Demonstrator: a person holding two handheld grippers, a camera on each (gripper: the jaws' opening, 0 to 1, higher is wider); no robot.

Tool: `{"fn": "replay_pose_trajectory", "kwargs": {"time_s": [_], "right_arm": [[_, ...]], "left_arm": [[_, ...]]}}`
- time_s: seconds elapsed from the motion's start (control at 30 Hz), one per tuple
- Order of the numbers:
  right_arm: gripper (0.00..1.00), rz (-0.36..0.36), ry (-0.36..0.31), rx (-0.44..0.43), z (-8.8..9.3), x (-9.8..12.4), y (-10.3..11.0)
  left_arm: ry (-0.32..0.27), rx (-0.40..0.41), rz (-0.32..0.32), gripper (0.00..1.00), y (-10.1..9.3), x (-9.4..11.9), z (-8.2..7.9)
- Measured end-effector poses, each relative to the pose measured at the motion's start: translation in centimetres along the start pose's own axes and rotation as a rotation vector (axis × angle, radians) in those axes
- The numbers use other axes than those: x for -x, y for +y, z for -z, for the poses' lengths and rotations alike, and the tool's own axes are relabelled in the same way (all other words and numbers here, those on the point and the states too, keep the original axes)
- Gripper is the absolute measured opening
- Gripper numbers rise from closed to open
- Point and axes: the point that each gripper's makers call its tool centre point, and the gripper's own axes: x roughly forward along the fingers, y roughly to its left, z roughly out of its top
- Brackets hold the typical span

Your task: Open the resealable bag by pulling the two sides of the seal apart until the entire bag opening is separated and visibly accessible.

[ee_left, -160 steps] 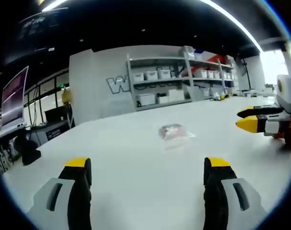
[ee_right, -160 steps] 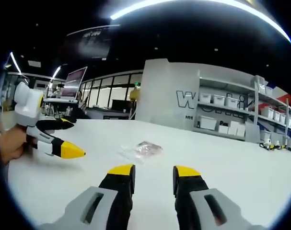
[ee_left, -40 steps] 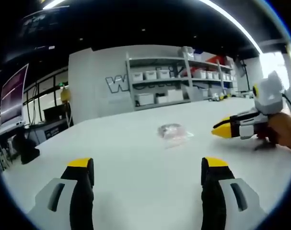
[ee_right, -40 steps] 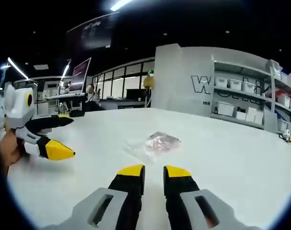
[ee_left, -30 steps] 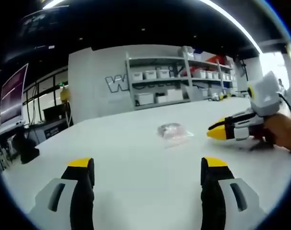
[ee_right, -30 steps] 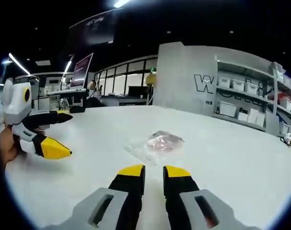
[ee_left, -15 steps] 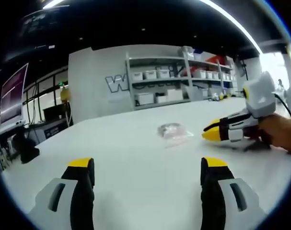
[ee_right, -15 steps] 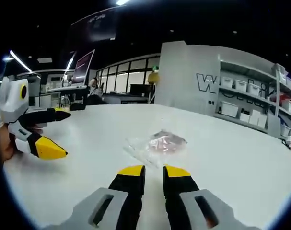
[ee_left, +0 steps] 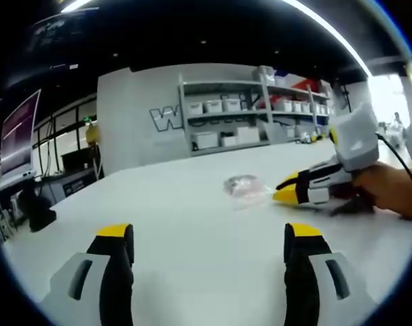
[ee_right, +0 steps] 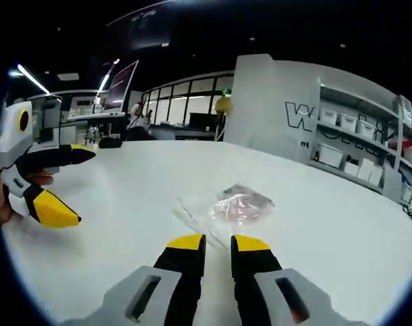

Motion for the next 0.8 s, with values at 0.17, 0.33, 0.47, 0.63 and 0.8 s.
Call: {"fn": "replay_pose_trajectory", "kwargs": {"time_s": [0.17,0.33,0.47,0.63,0.8], "right_arm": [[0.13,-0.002,0.015,0.016,0.3,-0.2,0.0],[0.12,0.005,0.036,0.032,0.5,-0.8,-0.5],[0.11,0.027,0.035,0.061,0.4,-1.0,-0.9],[0.09,0.043,0.027,0.101,0.2,-1.2,-1.2],[0.09,0.041,0.018,0.133,0.1,-1.2,-0.9]], "left_arm": [[0.002,0.000,-0.002,0.91,-0.1,0.2,0.0],[0.002,-0.001,-0.001,0.90,-0.3,0.3,0.0],[0.004,0.000,-0.006,0.89,-0.2,0.3,0.1],[0.005,0.000,-0.010,0.89,-0.2,0.4,0.1],[0.007,-0.001,-0.014,0.89,-0.1,0.4,0.1]]}}
